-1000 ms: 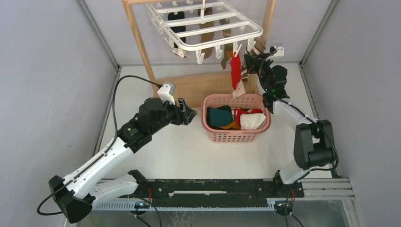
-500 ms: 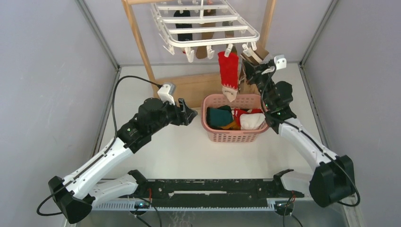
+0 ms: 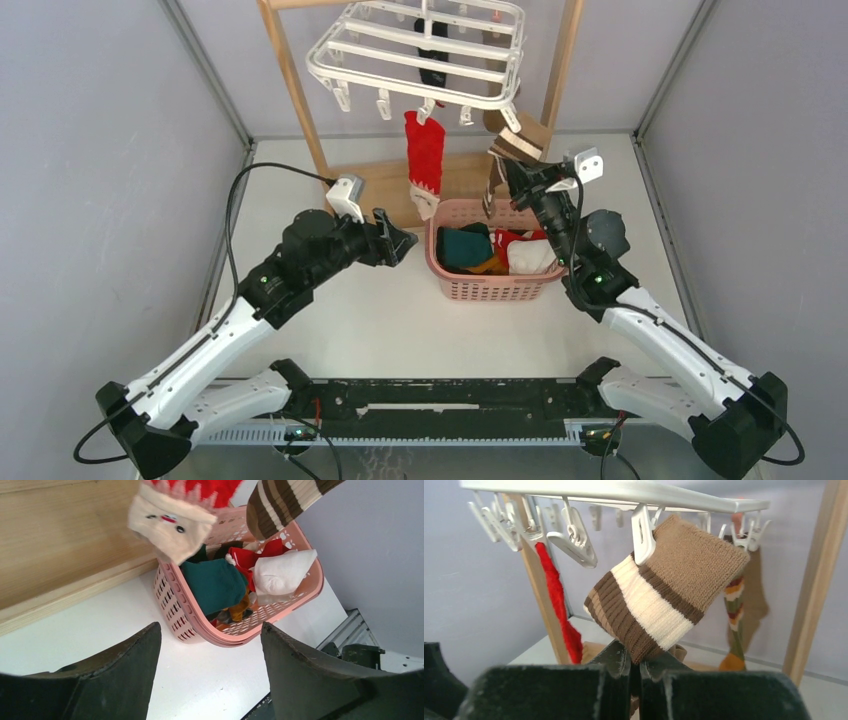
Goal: Remove the socks clipped to the hanger
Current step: Adjust the hanger on the clothesline.
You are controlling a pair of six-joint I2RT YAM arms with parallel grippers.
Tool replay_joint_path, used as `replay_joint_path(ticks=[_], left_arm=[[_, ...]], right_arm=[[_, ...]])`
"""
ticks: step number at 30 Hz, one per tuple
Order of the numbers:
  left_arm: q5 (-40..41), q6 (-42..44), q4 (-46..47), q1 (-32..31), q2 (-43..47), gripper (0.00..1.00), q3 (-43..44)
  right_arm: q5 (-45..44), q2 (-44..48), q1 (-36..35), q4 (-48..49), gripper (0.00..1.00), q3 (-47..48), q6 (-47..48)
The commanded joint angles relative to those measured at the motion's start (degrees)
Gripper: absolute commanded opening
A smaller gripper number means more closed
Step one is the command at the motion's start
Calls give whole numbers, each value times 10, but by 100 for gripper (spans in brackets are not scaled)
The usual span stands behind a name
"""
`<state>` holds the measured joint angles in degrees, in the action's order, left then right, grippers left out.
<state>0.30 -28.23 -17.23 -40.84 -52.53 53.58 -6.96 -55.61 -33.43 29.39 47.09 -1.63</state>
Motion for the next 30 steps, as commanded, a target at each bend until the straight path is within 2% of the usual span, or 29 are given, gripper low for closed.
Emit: replay_joint_path(ticks=[1,15,30], left_arm=[[-18,-5,31,4,22,78,-6],[-77,-2,83,-5,49,84,-46],[-65,17,191,-16,11,92,-65]], right_arm=[[-34,17,-51,-7,0,3,33],[-63,-45,-201,-14,0,52,43],[-35,-114,-248,-48,0,135,9]])
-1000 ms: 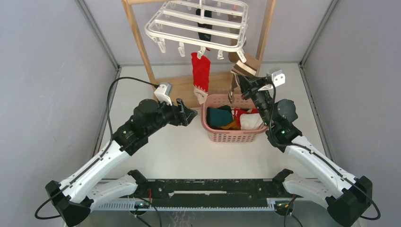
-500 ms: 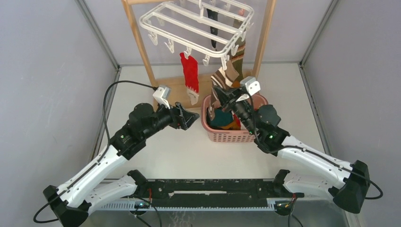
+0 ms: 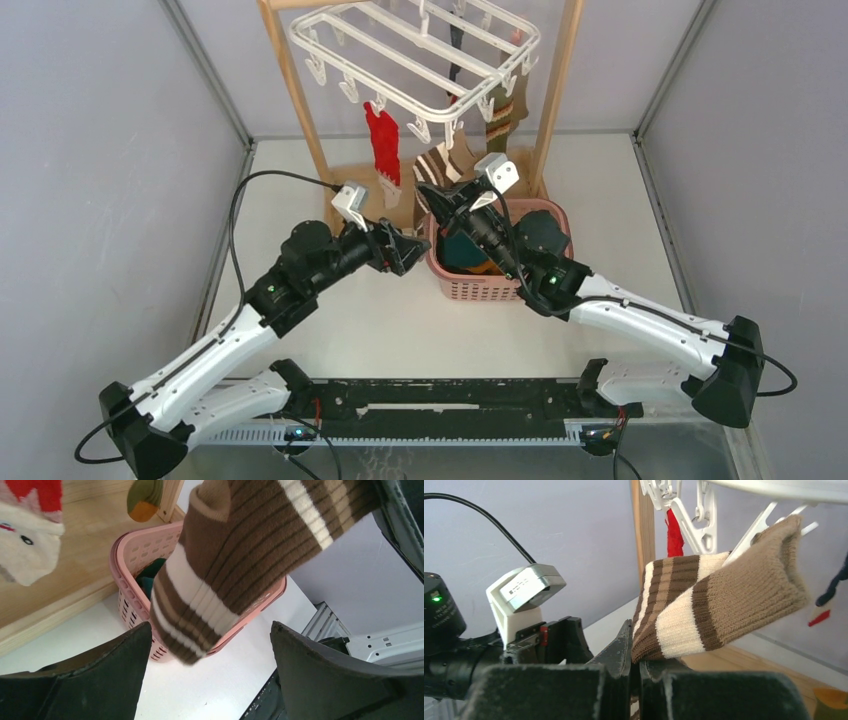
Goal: Remove the socks clipped to the hanger
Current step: Adjust the hanger on the clothesline.
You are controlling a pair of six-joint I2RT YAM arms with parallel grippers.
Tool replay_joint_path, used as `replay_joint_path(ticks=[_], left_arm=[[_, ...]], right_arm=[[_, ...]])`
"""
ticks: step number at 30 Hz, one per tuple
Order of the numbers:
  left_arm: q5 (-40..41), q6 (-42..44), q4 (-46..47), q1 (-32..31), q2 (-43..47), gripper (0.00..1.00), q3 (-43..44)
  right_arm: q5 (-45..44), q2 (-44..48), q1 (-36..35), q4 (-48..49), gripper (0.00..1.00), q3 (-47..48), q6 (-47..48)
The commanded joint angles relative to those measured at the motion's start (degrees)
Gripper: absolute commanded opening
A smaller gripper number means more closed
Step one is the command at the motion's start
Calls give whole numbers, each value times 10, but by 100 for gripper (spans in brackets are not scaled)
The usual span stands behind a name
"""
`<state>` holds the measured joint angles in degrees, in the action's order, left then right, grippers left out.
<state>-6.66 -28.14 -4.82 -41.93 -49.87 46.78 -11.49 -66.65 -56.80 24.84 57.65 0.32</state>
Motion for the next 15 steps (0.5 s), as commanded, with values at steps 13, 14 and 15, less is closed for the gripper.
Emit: replay_joint_path(ticks=[13,14,15], left_arm=[[109,25,89,-14,-69,65,37],[109,26,88,-14,-70,54,39],[109,27,86,-14,-70,46,41]], right_arm=[[9,-7,-21,-25,0,34,-12],[7,-7,-21,-26,0,33,-12],[7,-8,-21,-27,0,34,-12]])
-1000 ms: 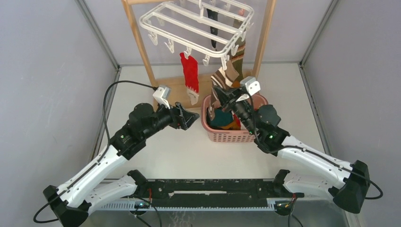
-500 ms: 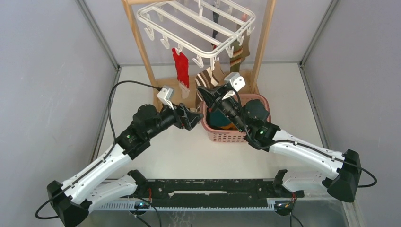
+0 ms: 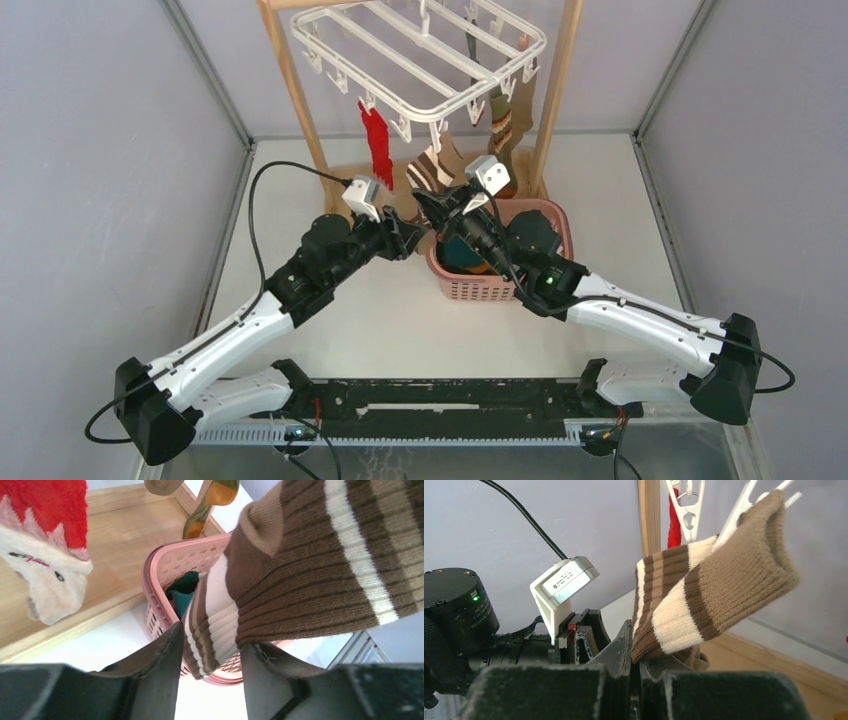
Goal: Remove the socks clipped to the hanger
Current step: Adjust the hanger on the clothesline.
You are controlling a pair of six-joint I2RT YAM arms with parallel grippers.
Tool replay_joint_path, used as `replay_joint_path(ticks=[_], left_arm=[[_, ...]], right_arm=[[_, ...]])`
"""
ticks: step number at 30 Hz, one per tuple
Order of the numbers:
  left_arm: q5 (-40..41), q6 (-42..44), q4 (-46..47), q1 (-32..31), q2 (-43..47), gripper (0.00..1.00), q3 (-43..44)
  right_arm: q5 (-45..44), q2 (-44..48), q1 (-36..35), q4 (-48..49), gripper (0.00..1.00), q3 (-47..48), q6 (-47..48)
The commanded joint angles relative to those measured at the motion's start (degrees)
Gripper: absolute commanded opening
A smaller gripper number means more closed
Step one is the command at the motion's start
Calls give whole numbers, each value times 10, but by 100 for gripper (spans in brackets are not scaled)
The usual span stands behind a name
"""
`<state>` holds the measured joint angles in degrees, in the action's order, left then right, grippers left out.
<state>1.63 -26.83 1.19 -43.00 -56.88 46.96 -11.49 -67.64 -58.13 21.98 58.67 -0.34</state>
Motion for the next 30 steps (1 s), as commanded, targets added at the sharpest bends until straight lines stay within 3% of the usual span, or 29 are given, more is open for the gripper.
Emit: replay_joint_path(ticks=[1,5,10,13,14,18,19,30], left_arm=[[26,14,23,-3,-1,40,42],[27,16,22,-3,-4,29,43],[25,16,22,-3,-4,7,44],[25,17,19,-4,2,5,43],[27,15,16,-3,5,5,44],[34,17,0,-3,18,6,42],[34,18,-2,-3,21,6,42],[23,6,-42,41,58,7,42]], right_arm=[[7,1,-8,1,0,24,-5],[9,-2,-8,2,0,24,-7],[9,-4,-5,-5,0,23,-9],[9,-3,2,-15,2,23,-19],[11,-3,6,-20,7,23,-25],[14,11,21,-24,46,7,-43],[14,16,25,-24,51,1,-47],[38,116,90,-44,84,-83,-74]])
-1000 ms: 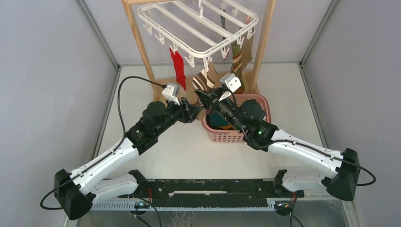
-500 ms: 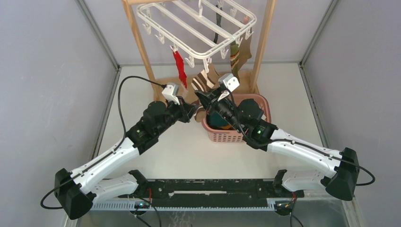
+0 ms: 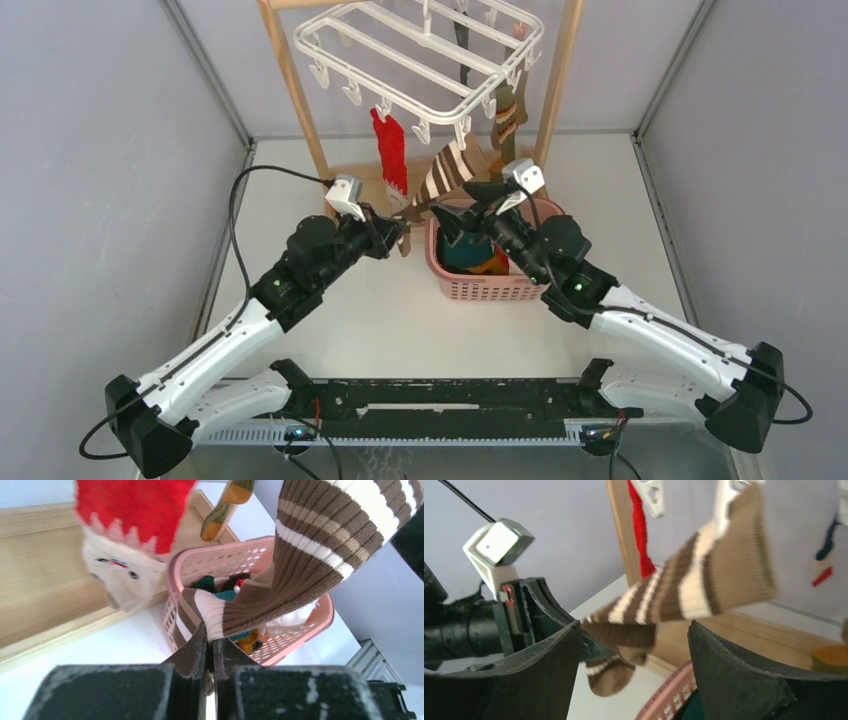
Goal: Remove the socks clipped to the hanger
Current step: Adjust the hanger on the clothesline.
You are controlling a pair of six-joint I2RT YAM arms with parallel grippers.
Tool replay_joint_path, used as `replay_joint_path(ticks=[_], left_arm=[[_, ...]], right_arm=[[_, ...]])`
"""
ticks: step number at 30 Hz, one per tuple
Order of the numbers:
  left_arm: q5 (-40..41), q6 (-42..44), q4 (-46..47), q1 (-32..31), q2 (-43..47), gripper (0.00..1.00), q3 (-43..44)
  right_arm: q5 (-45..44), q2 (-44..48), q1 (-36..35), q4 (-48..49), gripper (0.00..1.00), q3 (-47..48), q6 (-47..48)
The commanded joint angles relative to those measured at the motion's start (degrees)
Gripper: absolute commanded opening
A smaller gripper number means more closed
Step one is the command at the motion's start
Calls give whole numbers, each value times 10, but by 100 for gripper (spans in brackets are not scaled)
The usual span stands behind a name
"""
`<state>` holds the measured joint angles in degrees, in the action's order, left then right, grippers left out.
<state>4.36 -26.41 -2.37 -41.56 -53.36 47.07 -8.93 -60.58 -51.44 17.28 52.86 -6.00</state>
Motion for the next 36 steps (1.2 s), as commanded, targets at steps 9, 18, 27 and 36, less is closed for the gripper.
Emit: replay_joint_path(ticks=[9,18,27,36], left_arm=[[-64,-7,-37,99,50,8,49],[-89,-13,-70,148,76,9,64],[-103,-15,-106,166,103,9,72],[-102,-6,-148,180,128,10,74]], right_arm=[[56,109,149,-15,87,-78,-37],[145,54,306,39,81,-85,-76],[322,-104,415,195,77,-56,-122],[409,-253,431,233,91,56,-119]])
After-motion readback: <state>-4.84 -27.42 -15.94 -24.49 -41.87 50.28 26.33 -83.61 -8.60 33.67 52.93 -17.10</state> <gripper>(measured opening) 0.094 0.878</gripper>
